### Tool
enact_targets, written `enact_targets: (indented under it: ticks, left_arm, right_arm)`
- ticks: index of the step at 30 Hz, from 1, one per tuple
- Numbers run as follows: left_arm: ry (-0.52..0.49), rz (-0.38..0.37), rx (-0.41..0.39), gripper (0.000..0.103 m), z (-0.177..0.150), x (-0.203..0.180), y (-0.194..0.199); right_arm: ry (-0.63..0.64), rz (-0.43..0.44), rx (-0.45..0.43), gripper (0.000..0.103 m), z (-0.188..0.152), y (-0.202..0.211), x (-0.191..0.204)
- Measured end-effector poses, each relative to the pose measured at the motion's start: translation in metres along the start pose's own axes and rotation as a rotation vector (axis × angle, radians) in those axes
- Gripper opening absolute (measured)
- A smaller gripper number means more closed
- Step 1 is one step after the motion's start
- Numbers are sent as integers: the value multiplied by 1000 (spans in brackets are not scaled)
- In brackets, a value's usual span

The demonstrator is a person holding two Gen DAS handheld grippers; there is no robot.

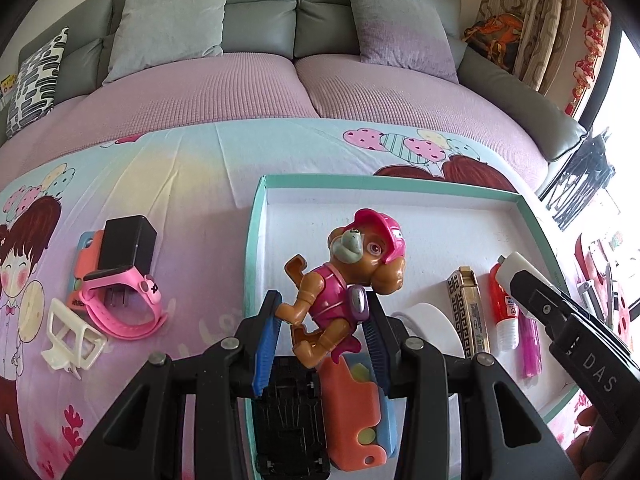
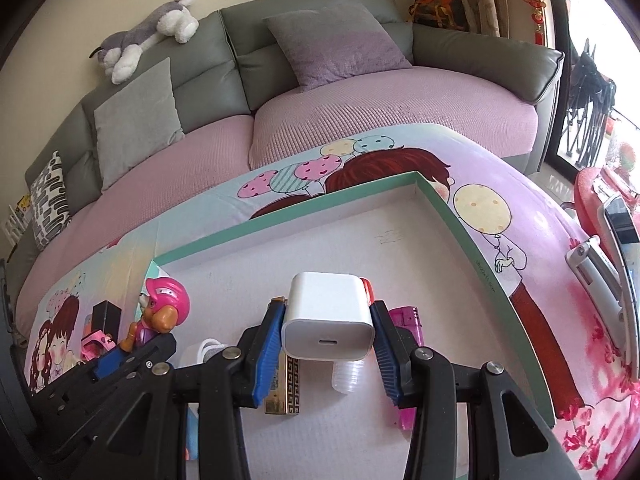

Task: Organize rigid objects
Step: 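Carry the puppy figure and white charger into the tray and release them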

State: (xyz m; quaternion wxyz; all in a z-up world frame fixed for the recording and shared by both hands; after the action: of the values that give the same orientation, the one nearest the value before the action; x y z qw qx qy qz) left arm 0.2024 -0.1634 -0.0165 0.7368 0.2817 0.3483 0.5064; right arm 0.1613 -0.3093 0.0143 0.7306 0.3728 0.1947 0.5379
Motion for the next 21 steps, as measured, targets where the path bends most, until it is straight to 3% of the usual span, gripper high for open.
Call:
enact_targets:
  ticks: [21]
  left_arm:
    - [7, 5, 49, 42, -4, 2, -8]
  right_arm:
    - [38, 22, 26, 46, -6, -6, 12]
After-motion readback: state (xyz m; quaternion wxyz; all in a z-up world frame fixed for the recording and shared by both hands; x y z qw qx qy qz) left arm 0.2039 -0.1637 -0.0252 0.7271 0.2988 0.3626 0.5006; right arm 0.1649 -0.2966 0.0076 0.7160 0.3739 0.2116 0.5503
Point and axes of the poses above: each gripper's, at about its wrist camera, not at the fingertips, and y roughly against the way its jaws point, x to its left, z to its top, the point moved 8 cm from there along -y, roughly the way its jaws point, and after that the axes turned 8 degrees about -z, right-handed, at the moved point
